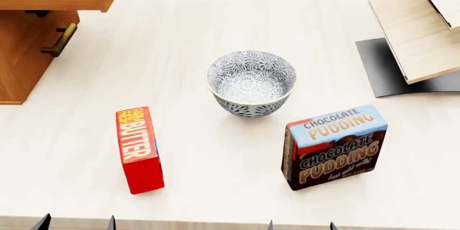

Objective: Close the top drawer of the cabinet.

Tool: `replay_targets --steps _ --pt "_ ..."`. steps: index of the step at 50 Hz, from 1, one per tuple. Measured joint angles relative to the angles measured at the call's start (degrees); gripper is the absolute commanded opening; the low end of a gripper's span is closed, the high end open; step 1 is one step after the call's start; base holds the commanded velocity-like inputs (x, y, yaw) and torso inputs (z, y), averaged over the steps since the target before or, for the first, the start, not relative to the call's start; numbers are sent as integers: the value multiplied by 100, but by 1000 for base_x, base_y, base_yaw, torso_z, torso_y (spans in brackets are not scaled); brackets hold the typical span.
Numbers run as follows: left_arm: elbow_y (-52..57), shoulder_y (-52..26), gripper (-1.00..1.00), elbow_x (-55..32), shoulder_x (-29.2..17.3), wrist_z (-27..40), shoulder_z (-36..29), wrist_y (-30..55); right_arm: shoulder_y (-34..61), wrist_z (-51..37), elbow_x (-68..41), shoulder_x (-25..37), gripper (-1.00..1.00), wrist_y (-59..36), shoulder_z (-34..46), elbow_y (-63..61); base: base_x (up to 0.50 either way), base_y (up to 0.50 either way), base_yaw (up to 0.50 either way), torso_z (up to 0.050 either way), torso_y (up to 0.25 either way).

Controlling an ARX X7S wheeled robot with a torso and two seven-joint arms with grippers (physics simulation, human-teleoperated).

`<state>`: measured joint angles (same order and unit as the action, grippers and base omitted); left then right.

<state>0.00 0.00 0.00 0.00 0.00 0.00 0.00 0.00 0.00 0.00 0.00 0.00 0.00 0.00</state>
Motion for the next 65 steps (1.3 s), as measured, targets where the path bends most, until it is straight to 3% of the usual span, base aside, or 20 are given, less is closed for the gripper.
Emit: replay_targets --steps 17,65 --pt "-498 -236 100 -183 -197 272 -249 -204 304 -385 -174 215 100 118 287 450 0 0 0 1 0" --pt "-798 -466 100 -756 -565 536 -661 -107 467 -902 -477 560 100 2 737 504 0 0 0 47 0"
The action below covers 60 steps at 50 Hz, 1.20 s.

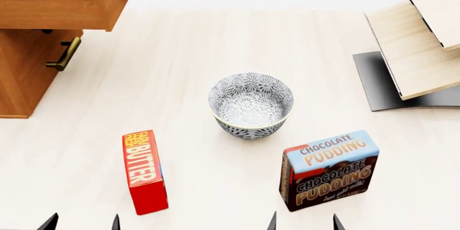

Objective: Close the top drawer of the cabinet.

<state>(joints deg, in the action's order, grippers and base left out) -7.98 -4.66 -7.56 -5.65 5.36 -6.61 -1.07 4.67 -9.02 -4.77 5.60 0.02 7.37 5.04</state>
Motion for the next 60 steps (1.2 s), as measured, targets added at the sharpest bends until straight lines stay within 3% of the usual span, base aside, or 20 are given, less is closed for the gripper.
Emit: replay_targets --steps 11,35,60 --pt "196 -105 100 -166 -49 121 -46 529 20 -99 -75 78 100 -357 71 -280 0 0 0 0 0" --pt "2009 110 100 -420 -328 615 -135 2169 -50 -486 -69 293 100 -1465 154 -1506 0 0 0 0 0" --pt "3714 630 100 -515 -641 956 -154 2927 -434 -850 77 521 100 -1997 227 -2738 0 0 0 0 0"
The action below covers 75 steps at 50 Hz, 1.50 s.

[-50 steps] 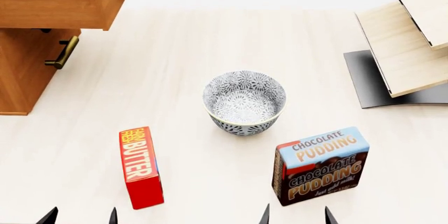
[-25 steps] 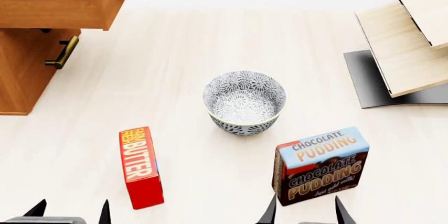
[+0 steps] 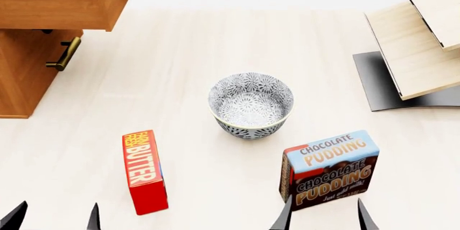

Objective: Close the top drawer of the cabinet.

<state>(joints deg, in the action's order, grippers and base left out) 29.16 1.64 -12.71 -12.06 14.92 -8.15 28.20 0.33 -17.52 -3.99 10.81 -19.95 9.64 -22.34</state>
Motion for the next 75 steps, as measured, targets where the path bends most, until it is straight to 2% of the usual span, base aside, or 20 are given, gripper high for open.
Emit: replay_targets --steps 26,61,75 --pt "394 190 100 -172 -103 189 238 -79 -441 -159 -18 257 100 -85 103 -847 0 0 0 0 0" --pt "305 100 100 -297 -177 376 225 -108 -370 -271 -104 360 100 -172 161 -833 0 -126 0 0 0" --pt "267 105 100 -317 -213 394 156 -129 -284 -337 -96 352 100 -180 209 -662 405 0 0 0 0"
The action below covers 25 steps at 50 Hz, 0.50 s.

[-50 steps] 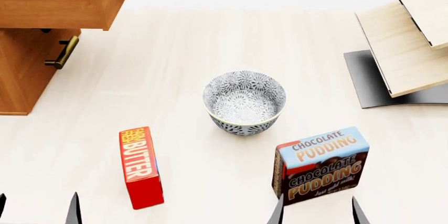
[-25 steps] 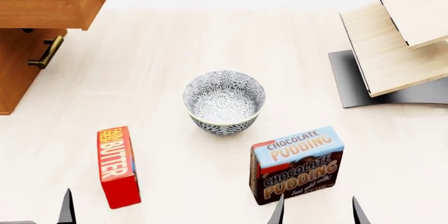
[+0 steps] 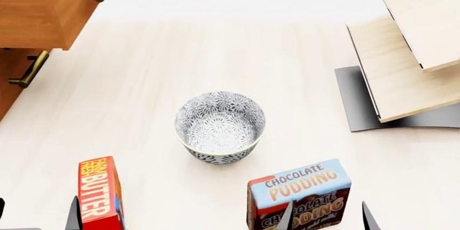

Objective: Close the top drawer of the cabinet.

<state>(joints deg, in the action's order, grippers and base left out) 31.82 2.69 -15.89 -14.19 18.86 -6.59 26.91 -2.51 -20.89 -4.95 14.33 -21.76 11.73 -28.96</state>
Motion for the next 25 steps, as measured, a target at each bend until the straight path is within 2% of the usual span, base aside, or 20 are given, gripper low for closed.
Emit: replay_targets --steps 11,25 --pt "-16 -7 100 -29 -29 11 -20 -14 31 -45 -12 4 100 6 24 41 404 -1 0 0 0" --pt "-42 -22 100 -54 -57 35 -51 -27 47 -84 -19 31 100 37 64 74 0 0 0 0 0"
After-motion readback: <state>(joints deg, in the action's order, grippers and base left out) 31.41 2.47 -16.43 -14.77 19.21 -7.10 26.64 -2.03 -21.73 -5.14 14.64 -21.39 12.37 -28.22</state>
